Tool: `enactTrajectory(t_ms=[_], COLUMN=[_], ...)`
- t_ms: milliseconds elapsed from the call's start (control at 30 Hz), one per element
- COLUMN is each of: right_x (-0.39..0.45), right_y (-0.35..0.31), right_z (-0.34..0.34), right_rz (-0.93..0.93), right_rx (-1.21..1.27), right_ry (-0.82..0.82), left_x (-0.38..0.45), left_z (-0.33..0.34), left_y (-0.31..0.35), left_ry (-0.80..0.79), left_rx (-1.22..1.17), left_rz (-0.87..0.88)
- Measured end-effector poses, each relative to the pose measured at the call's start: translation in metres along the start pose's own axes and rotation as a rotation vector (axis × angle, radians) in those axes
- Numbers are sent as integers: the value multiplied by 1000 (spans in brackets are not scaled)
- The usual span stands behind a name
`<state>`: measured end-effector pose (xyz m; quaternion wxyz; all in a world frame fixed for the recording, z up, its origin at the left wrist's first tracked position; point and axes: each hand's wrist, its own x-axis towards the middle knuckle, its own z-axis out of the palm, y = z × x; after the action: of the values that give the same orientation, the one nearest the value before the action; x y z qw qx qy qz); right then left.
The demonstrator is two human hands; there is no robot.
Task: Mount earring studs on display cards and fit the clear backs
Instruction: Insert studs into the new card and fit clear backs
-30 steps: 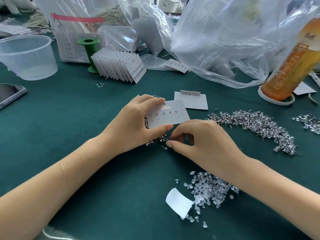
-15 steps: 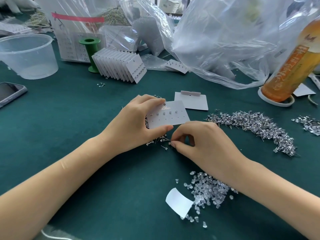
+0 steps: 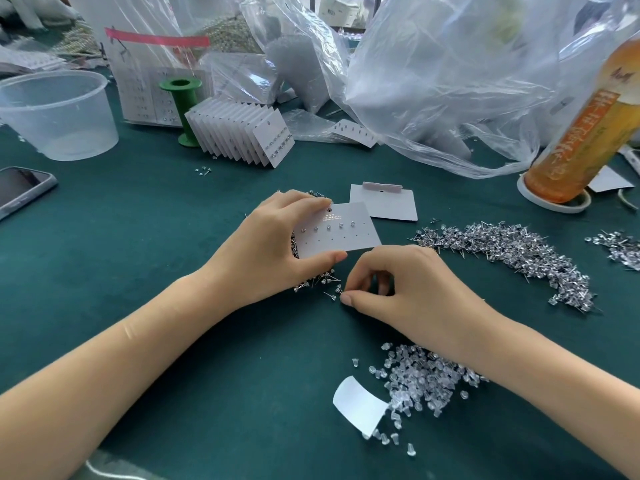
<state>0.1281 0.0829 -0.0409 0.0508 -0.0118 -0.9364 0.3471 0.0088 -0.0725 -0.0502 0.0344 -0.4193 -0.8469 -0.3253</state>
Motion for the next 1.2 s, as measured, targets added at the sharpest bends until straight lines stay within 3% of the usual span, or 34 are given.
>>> enactTrajectory(t_ms=[267, 633, 800, 933, 1200], right_x=[0, -2, -1, 8, 12], right_y=[0, -11, -11, -3, 4], right_z=[-1, 6, -20, -39, -35], right_rz=[-35, -235, -178, -112, -119], right_rx=[114, -231, -19, -61, -169], right_ry=[2, 54, 186, 270, 279], left_x=[0, -1, -1, -2, -3], left_z=[-1, -1, 0, 0, -1], left_y=[1, 1, 1, 2, 4], left_ry=[-9, -19, -41, -73, -104], left_rx=[-1, -5, -20, -52, -91], left_rz=[4, 1, 28, 48, 69])
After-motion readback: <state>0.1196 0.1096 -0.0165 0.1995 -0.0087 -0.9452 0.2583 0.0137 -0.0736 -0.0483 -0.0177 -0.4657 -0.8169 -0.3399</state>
